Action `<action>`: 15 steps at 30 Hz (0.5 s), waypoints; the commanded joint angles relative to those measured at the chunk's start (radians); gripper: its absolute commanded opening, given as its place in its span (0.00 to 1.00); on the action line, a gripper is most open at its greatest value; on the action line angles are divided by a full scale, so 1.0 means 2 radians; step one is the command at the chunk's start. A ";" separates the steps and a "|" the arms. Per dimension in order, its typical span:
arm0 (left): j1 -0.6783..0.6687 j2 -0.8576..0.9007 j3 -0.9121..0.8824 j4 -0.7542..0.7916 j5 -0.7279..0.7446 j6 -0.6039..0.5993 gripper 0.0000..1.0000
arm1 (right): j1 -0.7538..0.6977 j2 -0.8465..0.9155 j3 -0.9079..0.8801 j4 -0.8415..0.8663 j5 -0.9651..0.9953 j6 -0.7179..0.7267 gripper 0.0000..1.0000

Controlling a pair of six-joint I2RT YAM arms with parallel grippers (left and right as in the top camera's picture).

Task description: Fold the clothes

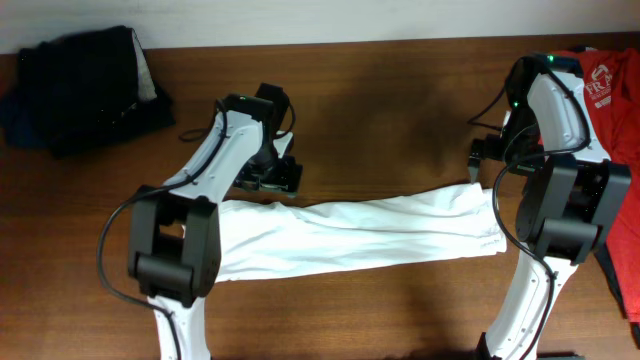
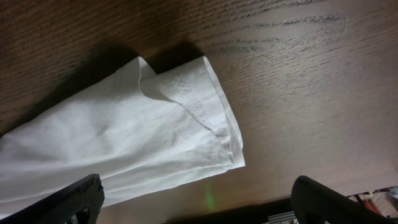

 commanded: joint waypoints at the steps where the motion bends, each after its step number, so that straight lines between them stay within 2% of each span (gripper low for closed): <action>1: -0.003 0.044 0.004 0.002 0.019 0.014 0.73 | 0.002 0.002 0.007 0.002 -0.002 0.004 1.00; 3: -0.003 0.047 0.004 0.002 0.010 0.014 0.65 | 0.002 0.002 0.008 0.002 -0.002 0.004 1.00; 4: -0.003 0.047 0.004 0.003 0.004 0.014 0.57 | 0.002 0.002 0.008 0.002 -0.002 0.004 1.00; 6: -0.003 0.047 0.004 -0.001 0.002 0.014 0.37 | 0.002 0.002 0.008 0.002 -0.002 0.004 1.00; 7: -0.003 0.047 0.004 -0.003 0.000 0.018 0.19 | 0.002 0.002 0.008 0.002 -0.002 0.004 1.00; 8: -0.003 0.047 0.005 -0.005 -0.004 0.018 0.06 | 0.002 0.002 0.008 0.002 -0.002 0.004 1.00; 10: -0.003 0.047 0.014 -0.012 -0.016 0.018 0.00 | 0.002 0.002 0.008 0.002 -0.002 0.004 1.00; 15: -0.003 0.037 0.092 -0.093 -0.017 0.017 0.00 | 0.002 0.002 0.007 0.001 -0.002 0.004 1.00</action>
